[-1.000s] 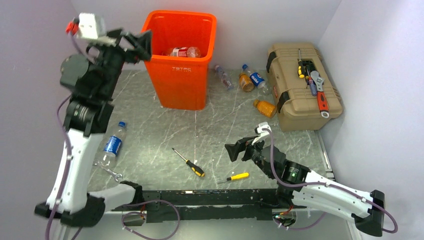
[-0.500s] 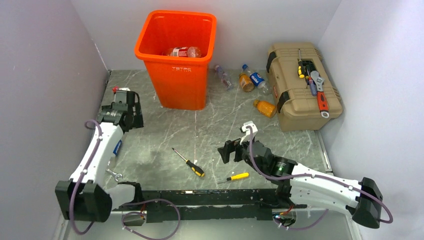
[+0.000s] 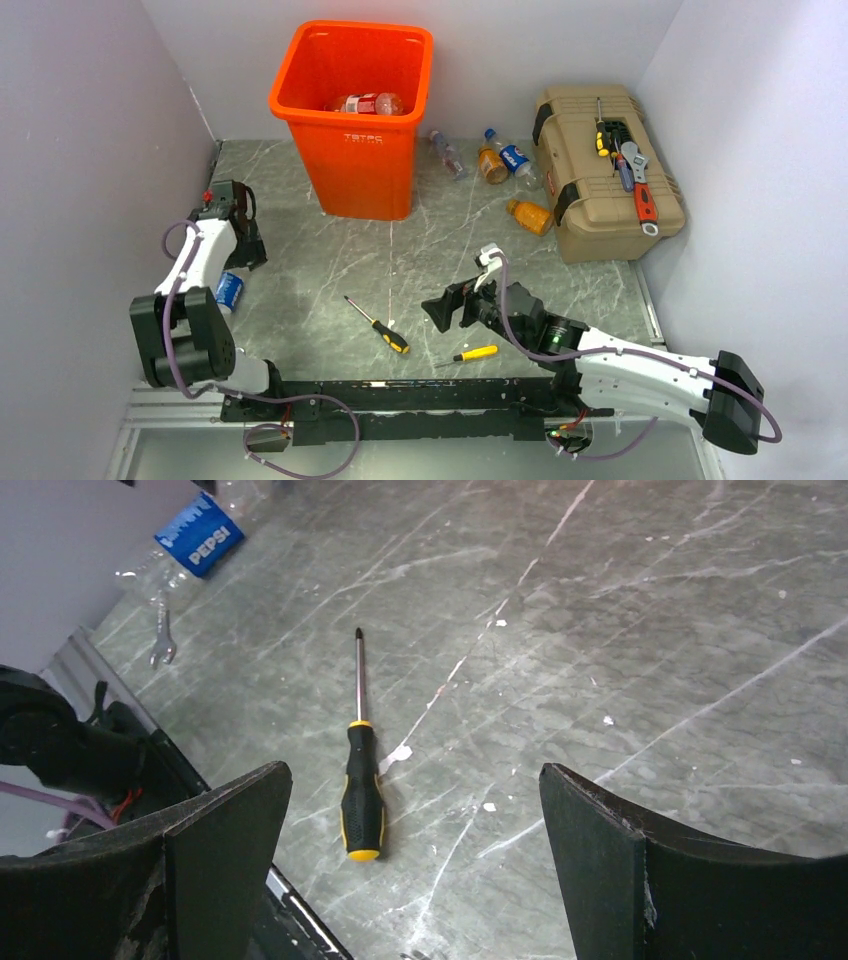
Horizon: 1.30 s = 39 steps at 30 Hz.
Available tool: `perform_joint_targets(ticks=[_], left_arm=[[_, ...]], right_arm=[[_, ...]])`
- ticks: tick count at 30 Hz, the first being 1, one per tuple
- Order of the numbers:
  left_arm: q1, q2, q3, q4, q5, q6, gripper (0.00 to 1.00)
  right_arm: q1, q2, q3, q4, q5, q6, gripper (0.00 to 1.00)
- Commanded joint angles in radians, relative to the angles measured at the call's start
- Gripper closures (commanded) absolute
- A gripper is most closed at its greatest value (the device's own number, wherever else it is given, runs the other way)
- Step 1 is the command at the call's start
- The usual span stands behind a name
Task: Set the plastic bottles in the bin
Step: Pick up the plastic bottle at the center of the board.
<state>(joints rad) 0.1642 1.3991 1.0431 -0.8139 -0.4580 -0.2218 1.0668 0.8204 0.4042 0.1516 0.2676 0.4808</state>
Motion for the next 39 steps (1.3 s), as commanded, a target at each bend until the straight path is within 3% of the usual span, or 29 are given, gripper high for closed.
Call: perform_joint_targets(ticks=[1, 17, 26, 30, 35, 39], left_arm=[[0.020, 0.059, 0.036, 0.019, 0.035, 0.049, 0.01], [0.135, 0.288, 0.077, -0.016, 0.173, 0.053, 0.01], [0.135, 0.327, 0.086, -0.008, 0.272, 0.050, 0.33], [0.135, 0.251, 0.057, 0.020, 0.225, 0.021, 0.54], [0.139, -0.008, 0.067, 0.062, 0.178, -0.041, 0.63], [0.134, -0.224, 0.210, 0.086, 0.185, -0.059, 0.61]], right_arm=[[-0.001, -0.056, -0.021, 0.065, -0.029, 0.002, 0.00], [-0.001, -0.107, -0.027, 0.056, -0.021, -0.016, 0.00], [-0.001, -0.108, -0.019, 0.041, -0.009, -0.015, 0.00], [-0.001, -0.104, -0.004, 0.034, -0.004, -0.012, 0.00], [-0.001, -0.065, 0.070, -0.001, -0.018, -0.024, 0.00], [-0.001, -0.033, 0.133, -0.043, -0.036, -0.029, 0.00]])
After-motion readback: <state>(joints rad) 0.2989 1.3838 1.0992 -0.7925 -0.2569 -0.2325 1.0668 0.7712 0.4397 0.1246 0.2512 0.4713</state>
